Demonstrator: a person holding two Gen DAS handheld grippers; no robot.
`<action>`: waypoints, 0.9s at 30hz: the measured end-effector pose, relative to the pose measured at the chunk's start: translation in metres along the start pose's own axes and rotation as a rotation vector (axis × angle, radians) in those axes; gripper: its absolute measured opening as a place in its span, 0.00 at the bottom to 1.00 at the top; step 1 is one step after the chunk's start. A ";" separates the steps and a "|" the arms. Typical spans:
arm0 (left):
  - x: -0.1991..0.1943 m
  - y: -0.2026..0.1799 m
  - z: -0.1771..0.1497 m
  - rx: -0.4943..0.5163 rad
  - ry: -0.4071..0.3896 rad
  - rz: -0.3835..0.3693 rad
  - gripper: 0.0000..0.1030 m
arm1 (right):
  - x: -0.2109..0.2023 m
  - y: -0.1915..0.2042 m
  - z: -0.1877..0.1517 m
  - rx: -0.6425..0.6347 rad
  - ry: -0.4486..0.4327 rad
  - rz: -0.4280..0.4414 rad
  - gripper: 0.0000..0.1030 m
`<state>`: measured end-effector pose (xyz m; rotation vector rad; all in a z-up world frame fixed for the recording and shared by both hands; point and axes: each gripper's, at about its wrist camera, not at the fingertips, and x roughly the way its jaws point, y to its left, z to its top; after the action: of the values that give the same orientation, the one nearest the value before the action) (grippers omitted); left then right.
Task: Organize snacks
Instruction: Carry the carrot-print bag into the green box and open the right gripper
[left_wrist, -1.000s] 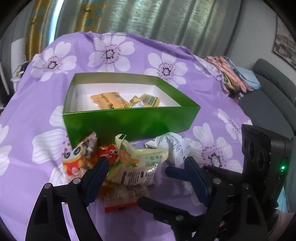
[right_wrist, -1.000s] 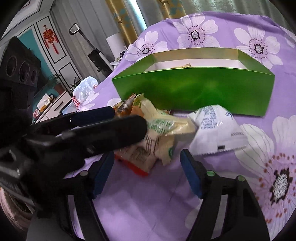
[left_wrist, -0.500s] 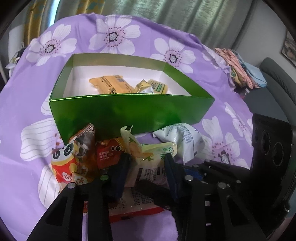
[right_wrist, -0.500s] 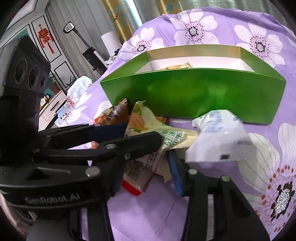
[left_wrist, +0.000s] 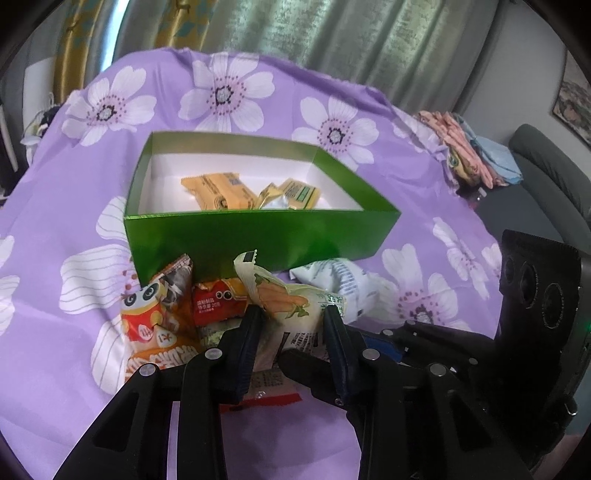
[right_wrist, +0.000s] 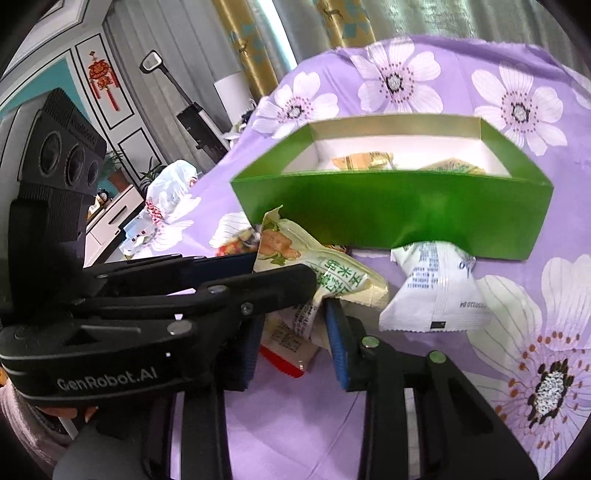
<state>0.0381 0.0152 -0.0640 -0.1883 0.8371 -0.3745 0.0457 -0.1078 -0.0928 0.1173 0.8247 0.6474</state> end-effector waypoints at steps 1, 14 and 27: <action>-0.004 -0.002 0.000 -0.001 -0.009 -0.002 0.34 | -0.003 0.002 0.001 -0.001 -0.004 0.002 0.32; -0.043 -0.026 0.016 0.045 -0.107 0.005 0.34 | -0.044 0.025 0.019 -0.065 -0.080 -0.018 0.33; -0.039 -0.031 0.048 0.054 -0.150 -0.021 0.34 | -0.052 0.016 0.048 -0.098 -0.134 -0.060 0.33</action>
<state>0.0432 0.0033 0.0040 -0.1732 0.6769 -0.3970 0.0464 -0.1179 -0.0211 0.0461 0.6635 0.6157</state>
